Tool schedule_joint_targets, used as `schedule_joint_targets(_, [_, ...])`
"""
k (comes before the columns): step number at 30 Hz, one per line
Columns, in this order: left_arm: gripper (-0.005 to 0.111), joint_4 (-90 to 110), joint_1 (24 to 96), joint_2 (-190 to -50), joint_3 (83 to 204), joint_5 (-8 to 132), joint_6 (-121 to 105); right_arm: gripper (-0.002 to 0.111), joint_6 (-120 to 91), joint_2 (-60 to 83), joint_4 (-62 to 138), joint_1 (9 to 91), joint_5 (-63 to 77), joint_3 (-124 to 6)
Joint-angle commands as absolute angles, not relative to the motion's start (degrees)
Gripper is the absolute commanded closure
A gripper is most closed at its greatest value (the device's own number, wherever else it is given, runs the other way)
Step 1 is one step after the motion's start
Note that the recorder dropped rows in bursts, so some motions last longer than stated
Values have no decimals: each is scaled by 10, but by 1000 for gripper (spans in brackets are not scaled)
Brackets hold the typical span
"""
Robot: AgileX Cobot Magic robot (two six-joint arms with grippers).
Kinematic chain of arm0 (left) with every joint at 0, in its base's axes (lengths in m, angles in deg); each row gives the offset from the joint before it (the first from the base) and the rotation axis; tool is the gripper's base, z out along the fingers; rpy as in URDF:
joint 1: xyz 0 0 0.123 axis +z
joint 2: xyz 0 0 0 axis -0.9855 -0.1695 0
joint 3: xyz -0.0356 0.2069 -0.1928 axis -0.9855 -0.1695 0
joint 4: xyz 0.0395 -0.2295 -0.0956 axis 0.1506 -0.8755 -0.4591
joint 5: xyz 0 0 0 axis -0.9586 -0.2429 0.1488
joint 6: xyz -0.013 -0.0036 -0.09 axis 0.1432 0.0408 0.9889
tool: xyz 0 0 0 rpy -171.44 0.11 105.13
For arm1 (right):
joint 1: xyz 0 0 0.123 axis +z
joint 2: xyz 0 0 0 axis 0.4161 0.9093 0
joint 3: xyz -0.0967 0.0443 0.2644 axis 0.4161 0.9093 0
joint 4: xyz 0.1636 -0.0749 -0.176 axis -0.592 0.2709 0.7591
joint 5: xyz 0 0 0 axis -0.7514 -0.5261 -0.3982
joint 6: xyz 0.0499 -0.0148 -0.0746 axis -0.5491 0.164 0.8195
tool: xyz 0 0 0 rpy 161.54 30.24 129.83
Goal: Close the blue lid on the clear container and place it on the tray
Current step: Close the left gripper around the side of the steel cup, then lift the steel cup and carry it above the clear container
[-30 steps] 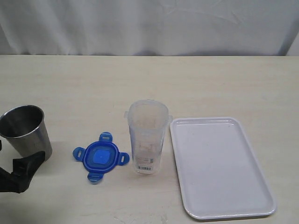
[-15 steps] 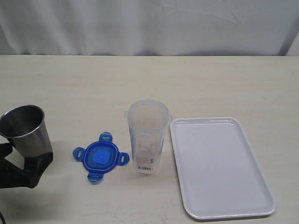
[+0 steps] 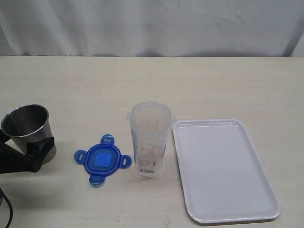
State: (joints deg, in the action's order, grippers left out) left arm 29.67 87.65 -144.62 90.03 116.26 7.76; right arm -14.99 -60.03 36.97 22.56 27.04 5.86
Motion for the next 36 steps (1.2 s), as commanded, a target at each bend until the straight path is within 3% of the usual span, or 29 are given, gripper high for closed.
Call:
schedule_joint_targets(1, [11,280,879,-1469,915,1177,68,104,-152,-603,370,228,274,59])
schedule_joint_targets(13, [11,279,879,-1564,921,1290,50,104,-152,-603,370,228,274,59])
schedule_joint_targets(20, [11,295,879,-1582,975,1223,67,104,-152,-603,370,228,274,59])
schedule_joint_targets(36, [11,301,879,-1584,991,1237,49,104,-152,-603,370,228,274,59])
